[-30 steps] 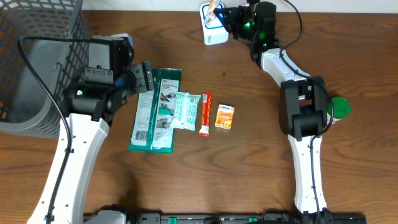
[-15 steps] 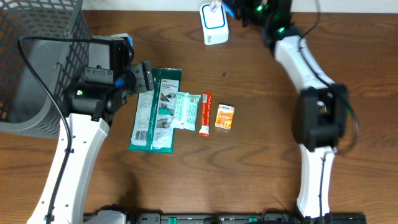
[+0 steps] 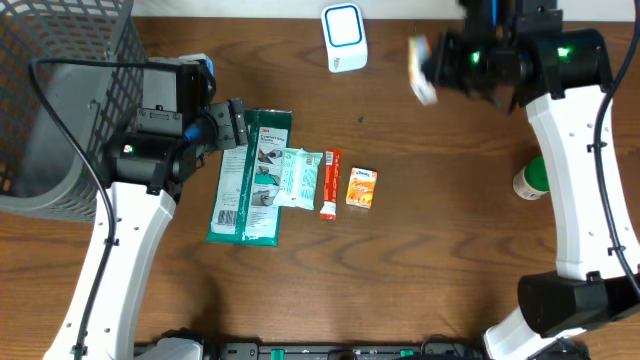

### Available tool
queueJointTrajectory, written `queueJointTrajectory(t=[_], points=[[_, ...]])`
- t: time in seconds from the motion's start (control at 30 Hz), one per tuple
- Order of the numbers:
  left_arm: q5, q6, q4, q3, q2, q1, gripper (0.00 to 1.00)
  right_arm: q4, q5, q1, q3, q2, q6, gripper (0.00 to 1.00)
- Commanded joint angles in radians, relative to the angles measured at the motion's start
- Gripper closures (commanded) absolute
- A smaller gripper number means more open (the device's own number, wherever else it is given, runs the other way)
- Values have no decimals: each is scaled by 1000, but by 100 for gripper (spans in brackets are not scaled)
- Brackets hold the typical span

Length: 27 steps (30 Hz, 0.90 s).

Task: Scan the item barcode
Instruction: 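Carry the tissue pack right and set it beside the bottle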

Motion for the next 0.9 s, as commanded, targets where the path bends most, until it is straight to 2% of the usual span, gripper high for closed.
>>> queueJointTrajectory(t=[0.0, 0.13, 0.27, 0.43, 0.6, 0.87], points=[[-5, -6, -1, -1, 0, 0, 16, -116, 310, -4, -39, 28, -133, 99], [-5, -6, -1, -1, 0, 0, 16, -149, 408, -4, -166, 32, -133, 99], [-5, -6, -1, -1, 0, 0, 16, -58, 468, -5, -316, 32, -133, 99], [-5, -6, -1, -1, 0, 0, 16, 171, 566, -19, -515, 32, -134, 99], [-5, -6, -1, -1, 0, 0, 16, 521, 655, -76, -762, 32, -152, 99], [-5, -6, -1, -1, 0, 0, 16, 729, 620, -177, -885, 32, -152, 99]])
